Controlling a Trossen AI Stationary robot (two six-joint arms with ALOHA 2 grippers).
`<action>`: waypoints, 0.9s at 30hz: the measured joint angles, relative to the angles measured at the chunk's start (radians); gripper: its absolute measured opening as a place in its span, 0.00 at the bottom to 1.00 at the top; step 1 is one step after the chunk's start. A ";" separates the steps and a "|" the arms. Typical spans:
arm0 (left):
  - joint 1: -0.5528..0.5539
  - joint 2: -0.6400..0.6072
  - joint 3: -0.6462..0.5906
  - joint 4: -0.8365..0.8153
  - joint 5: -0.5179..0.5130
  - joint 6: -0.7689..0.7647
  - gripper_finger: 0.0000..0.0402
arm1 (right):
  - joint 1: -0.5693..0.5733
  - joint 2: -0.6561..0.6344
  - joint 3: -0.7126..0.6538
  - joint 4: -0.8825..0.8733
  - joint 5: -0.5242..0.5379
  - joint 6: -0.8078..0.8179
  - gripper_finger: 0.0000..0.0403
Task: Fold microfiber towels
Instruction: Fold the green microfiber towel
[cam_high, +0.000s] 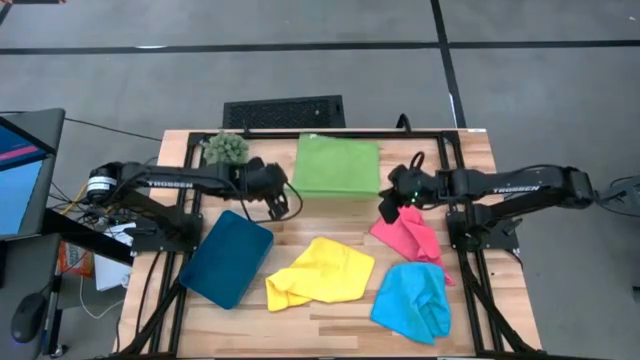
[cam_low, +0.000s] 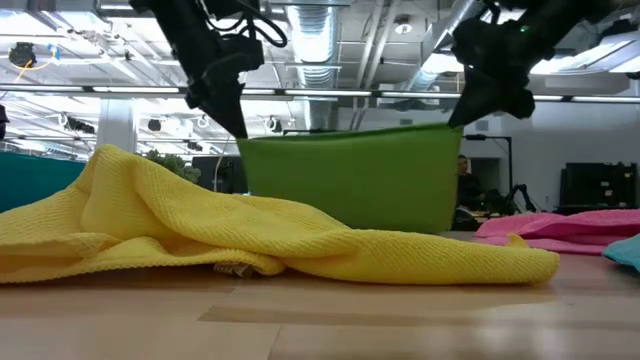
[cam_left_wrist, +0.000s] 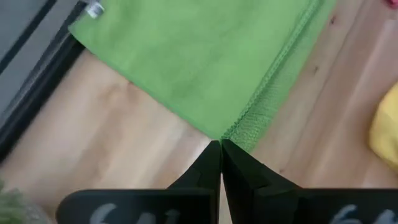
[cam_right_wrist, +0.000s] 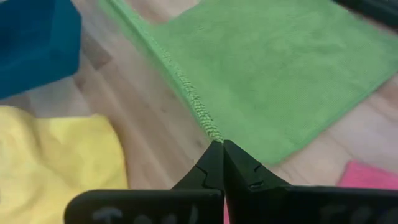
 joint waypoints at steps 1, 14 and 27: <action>-0.014 0.000 -0.005 -0.004 -0.002 -0.028 0.00 | 0.018 0.006 0.000 0.000 0.004 0.016 0.04; 0.046 0.002 -0.014 0.086 -0.115 0.070 0.00 | -0.064 0.018 0.000 -0.002 0.100 0.019 0.04; 0.278 0.124 -0.013 0.274 0.008 0.236 0.00 | -0.314 0.069 0.000 0.065 0.006 -0.155 0.05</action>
